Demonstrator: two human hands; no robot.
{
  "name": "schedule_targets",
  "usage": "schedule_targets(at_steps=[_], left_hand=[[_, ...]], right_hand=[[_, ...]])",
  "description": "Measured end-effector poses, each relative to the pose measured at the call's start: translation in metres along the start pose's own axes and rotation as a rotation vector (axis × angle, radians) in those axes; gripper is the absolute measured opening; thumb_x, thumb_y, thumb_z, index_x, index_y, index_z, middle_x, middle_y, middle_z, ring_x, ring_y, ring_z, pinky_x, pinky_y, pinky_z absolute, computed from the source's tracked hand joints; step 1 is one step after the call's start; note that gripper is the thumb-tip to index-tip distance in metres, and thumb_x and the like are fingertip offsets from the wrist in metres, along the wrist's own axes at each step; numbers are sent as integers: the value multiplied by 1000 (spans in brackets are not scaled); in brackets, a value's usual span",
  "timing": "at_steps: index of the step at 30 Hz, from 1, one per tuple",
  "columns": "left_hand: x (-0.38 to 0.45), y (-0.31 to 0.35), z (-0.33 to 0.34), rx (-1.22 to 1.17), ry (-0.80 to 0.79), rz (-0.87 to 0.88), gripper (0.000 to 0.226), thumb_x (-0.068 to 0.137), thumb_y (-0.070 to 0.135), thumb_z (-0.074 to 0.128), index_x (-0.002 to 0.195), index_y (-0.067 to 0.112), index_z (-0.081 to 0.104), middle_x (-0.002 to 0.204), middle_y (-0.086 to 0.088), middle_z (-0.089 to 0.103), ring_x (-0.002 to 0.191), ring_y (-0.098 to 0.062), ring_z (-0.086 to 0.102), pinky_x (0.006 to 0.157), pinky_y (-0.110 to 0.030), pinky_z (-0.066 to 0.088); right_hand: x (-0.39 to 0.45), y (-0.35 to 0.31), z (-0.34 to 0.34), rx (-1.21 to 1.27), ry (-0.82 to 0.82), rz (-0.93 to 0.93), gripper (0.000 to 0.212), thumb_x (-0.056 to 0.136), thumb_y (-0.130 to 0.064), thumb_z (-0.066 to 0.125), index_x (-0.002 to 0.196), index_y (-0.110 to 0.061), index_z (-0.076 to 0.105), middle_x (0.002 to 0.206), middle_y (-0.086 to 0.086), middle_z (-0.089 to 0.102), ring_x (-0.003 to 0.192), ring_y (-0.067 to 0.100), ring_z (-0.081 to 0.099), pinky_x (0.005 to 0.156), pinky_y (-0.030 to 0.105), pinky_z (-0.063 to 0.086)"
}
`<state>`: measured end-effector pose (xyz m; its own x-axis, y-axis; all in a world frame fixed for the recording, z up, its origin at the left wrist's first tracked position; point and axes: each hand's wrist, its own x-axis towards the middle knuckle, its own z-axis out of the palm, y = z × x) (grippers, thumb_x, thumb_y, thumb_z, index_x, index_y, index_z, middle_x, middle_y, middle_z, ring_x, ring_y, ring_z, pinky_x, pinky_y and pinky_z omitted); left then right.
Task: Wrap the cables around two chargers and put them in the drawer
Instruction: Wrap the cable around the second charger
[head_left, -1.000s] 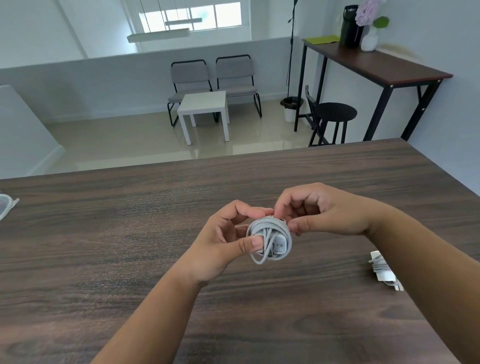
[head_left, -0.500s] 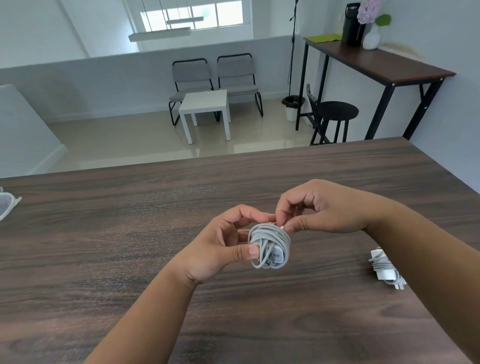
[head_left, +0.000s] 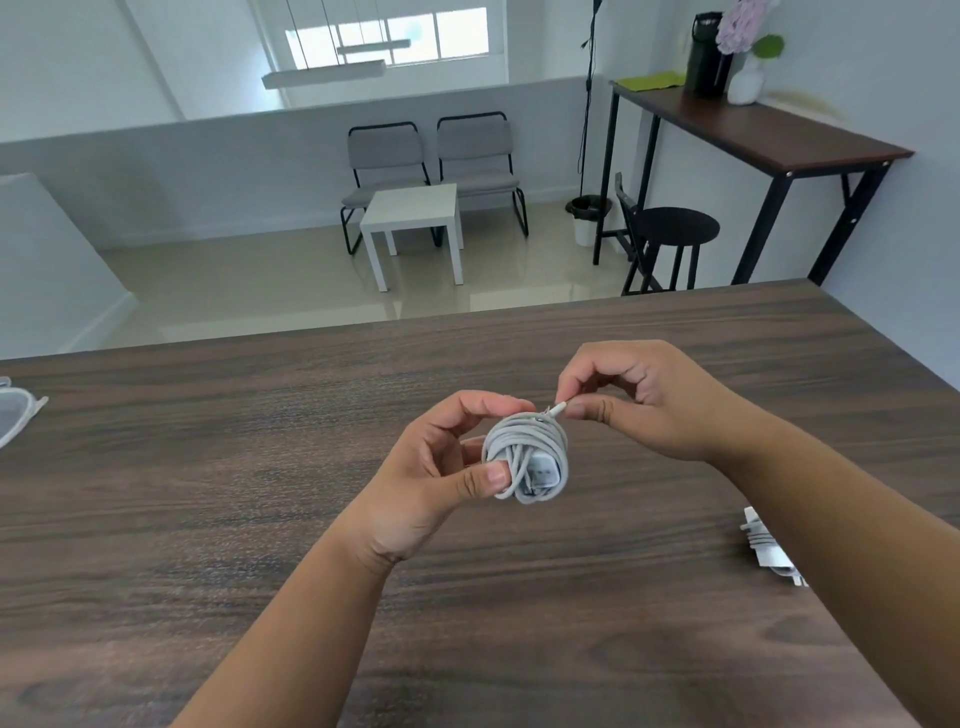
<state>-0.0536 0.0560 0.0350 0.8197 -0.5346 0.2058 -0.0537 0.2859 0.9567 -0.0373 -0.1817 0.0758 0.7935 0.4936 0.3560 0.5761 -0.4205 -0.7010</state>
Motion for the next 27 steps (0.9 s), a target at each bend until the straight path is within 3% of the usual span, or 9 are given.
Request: schedule_targets(at_steps=[3,6,9,12,15,17,20,23,27], left_hand=[[0,2,1,91,48,24,50,74,28,84,117,15,63,124,-6,64,105,-25,63,87,-40,55],[0,2,3,181,134,26,47,73,18,80,117,15,62,116,-7,67,97,-28,63,82,-37,57],[-1,1,7,292,205,47,44,72,26,80,113,27,65,102,-3,71,86,-18,64,79,-38,58],[-1,-1,9,424,256,118,40,73,33,79,111,32,65,107,-6,68,84,-22,63,76,-40,59],[1,0,12,540,316,173,37,73,37,79,107,41,64,114,-4,65,83,-21,65,73,-36,59],[1,2,12,578,369,191,36,72,41,78,104,46,64,115,1,65,82,-16,66,71,-31,57],[2,3,11,606,409,202,36,72,43,78,105,47,63,115,5,65,84,-16,67,72,-28,57],[2,3,13,612,416,212,37,72,42,78,105,46,63,114,5,65,86,-18,68,73,-28,57],[1,7,14,581,424,199,37,72,43,78,106,43,65,112,1,67,84,-17,68,71,-28,57]], right_hand=[[2,5,5,69,48,54,5,84,-23,69,87,-19,69,82,-6,70,75,7,63,69,15,47],[3,7,9,205,97,111,9,82,-19,70,88,-12,69,84,5,71,79,22,67,73,31,57],[3,5,15,372,118,158,7,88,-4,63,94,-5,65,83,10,70,77,18,68,75,32,57],[4,3,19,491,123,237,17,93,-6,56,108,-7,63,91,17,70,81,21,66,77,38,54],[3,1,20,488,115,307,27,90,-23,63,117,-20,59,99,14,67,82,18,64,76,34,53],[-1,-2,21,484,73,320,47,76,-36,76,118,-28,56,100,8,64,82,16,63,76,35,54],[-6,-6,26,424,33,304,64,64,-32,87,118,-32,54,104,4,59,81,17,61,82,44,54],[-6,-10,29,391,64,244,61,66,-20,86,118,-27,55,106,8,58,81,20,62,79,46,54],[-7,-13,29,296,123,142,51,66,-25,86,111,-26,61,100,1,65,85,20,66,79,41,57]])
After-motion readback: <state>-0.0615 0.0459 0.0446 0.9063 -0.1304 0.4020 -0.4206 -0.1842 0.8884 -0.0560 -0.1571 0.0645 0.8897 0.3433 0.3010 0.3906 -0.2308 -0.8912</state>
